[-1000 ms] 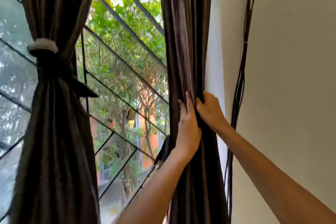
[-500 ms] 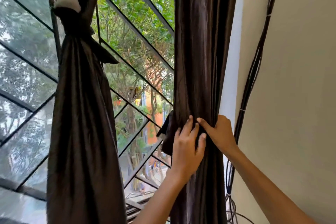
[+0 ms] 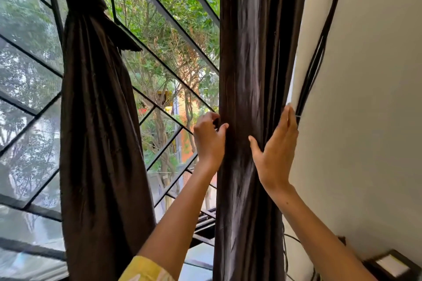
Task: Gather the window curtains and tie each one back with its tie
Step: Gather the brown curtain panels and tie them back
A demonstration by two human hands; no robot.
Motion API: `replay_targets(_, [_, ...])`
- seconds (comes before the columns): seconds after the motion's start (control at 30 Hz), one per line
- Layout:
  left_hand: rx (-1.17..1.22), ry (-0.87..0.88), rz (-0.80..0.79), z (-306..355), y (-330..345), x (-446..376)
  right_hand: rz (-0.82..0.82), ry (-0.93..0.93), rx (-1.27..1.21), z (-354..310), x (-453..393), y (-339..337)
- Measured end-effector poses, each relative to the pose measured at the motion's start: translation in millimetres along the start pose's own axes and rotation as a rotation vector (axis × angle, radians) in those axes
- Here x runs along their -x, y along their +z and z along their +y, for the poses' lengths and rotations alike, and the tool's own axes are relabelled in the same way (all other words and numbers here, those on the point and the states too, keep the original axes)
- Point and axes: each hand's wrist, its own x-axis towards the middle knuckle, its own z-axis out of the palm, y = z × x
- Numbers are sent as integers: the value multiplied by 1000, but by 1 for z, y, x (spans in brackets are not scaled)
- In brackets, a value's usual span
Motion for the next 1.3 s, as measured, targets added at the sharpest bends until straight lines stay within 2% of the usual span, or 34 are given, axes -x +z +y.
replay_targets(0.13, [-38, -42, -13, -2, 3, -1, 48, -268, 263, -5, 12, -7])
replay_targets(0.2, [-65, -62, -24, -2, 3, 0, -3, -391, 236, -10, 19, -8])
replay_targets(0.27, [-73, -55, -13, -2, 2, 3, -73, -428, 232, -15, 24, -9])
replay_targets(0.5, [57, 6, -51, -6, -15, 7, -271, -85, 409, -27, 8, -10])
replay_targets(0.63, [107, 39, -33, -5, -30, 10, -392, 49, 325, -25, -1, -4])
replay_targets(0.83, [83, 131, -49, 5, -42, 15, -271, 168, 4, -35, -2, 7])
replay_targets(0.97, [72, 123, -48, 8, -46, 17, -202, 250, -175, -33, -4, 9])
replay_targets(1.13, [21, 190, -65, 6, -51, 22, -57, 109, -179, -37, 5, 4])
replay_targets(1.3, [-21, 206, -9, 7, -52, 28, -91, 104, -360, -45, 14, 7])
